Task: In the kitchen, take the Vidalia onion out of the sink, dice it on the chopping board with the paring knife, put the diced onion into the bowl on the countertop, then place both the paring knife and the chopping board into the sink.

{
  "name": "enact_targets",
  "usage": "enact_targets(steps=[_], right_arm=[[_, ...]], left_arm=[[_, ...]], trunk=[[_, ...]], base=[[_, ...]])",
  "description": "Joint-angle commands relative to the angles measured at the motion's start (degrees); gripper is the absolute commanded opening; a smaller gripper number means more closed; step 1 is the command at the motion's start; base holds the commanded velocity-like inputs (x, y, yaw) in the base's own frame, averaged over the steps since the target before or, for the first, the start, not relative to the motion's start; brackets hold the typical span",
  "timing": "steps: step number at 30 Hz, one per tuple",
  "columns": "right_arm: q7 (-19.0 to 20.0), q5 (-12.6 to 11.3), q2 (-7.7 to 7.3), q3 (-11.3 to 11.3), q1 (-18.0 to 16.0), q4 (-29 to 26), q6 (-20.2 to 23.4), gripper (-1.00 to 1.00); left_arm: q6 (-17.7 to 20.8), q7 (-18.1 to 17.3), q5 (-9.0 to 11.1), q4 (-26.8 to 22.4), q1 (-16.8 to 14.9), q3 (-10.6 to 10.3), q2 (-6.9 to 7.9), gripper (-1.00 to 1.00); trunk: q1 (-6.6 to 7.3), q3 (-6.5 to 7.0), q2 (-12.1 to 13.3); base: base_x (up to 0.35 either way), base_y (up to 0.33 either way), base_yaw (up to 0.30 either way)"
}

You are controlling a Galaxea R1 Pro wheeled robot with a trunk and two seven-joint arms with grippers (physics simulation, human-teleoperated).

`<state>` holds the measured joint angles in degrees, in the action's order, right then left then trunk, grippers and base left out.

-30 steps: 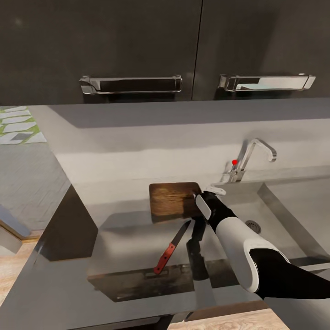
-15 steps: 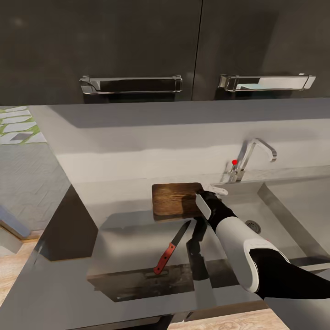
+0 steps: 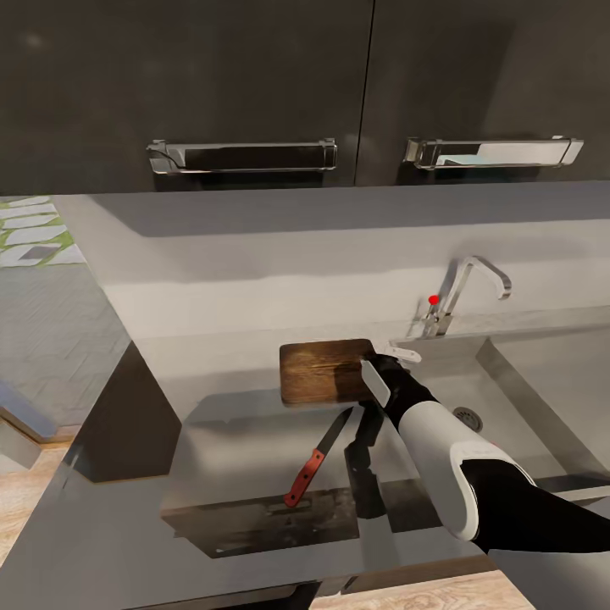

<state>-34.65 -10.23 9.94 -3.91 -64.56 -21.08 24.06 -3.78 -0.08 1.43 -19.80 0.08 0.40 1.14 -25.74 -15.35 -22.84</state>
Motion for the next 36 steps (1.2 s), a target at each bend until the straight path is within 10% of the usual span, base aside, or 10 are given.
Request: enact_targets(steps=[1,36], right_arm=[[-0.07,-1.19,0.06,-0.37,0.0,3.15,0.02,1.0],[0.11,-1.2,0.06,-0.13,0.03,-3.59,1.21,1.0]], left_arm=[[-0.09,-0.01,0.15,-0.06,0.0,0.03,0.0,1.0],[-0.09,-0.01,0.15,-0.06,0.0,-0.06,-0.14,1.0]], trunk=[[-0.04,-0.11,-0.08],[-0.04,-0.11,-0.08]], base=[[0.0,0.0,0.0],[0.0,0.0,0.0]])
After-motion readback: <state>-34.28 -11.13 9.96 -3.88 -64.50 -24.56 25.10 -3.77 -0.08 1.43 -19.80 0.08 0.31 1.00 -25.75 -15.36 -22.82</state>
